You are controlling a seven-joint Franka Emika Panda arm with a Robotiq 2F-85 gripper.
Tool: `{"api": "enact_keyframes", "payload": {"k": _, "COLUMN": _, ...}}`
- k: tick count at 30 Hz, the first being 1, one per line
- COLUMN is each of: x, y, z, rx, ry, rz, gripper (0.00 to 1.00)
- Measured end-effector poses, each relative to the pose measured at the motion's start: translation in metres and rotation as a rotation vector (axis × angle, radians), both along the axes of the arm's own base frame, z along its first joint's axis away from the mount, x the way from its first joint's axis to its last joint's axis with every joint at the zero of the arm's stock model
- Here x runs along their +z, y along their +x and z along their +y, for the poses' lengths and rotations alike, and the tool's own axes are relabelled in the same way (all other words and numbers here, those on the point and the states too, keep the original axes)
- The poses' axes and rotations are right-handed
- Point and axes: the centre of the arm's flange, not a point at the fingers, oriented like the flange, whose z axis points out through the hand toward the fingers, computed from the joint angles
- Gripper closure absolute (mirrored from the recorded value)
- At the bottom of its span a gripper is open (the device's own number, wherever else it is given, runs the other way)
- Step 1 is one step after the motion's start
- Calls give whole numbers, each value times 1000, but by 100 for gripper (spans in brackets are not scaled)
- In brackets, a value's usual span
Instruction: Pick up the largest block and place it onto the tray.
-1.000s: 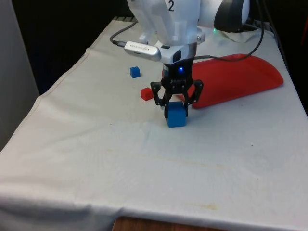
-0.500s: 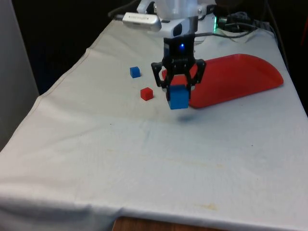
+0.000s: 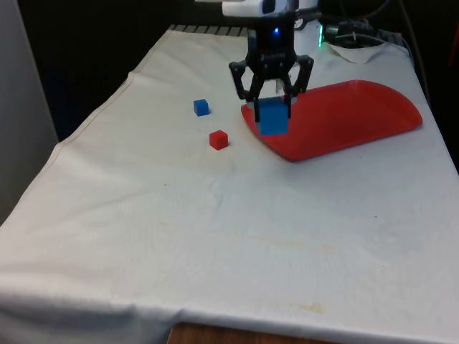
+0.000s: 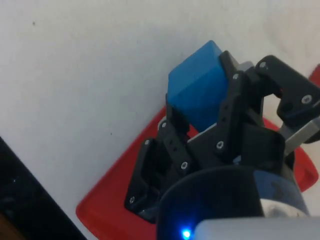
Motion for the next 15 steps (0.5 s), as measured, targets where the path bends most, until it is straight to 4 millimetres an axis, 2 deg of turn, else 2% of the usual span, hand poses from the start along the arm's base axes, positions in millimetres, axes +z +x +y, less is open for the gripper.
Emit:
{"api": "enact_keyframes", "payload": {"k": 3, "x": 1, "y": -3, "z": 1, "rx": 1, "ry": 3, "rz": 1, "gripper": 100}}
{"api": "enact_keyframes", "payload": {"k": 15, "x": 13, "y": -38, "z": 20, "rx": 20, "ry": 33, "rz": 17, "gripper": 100}}
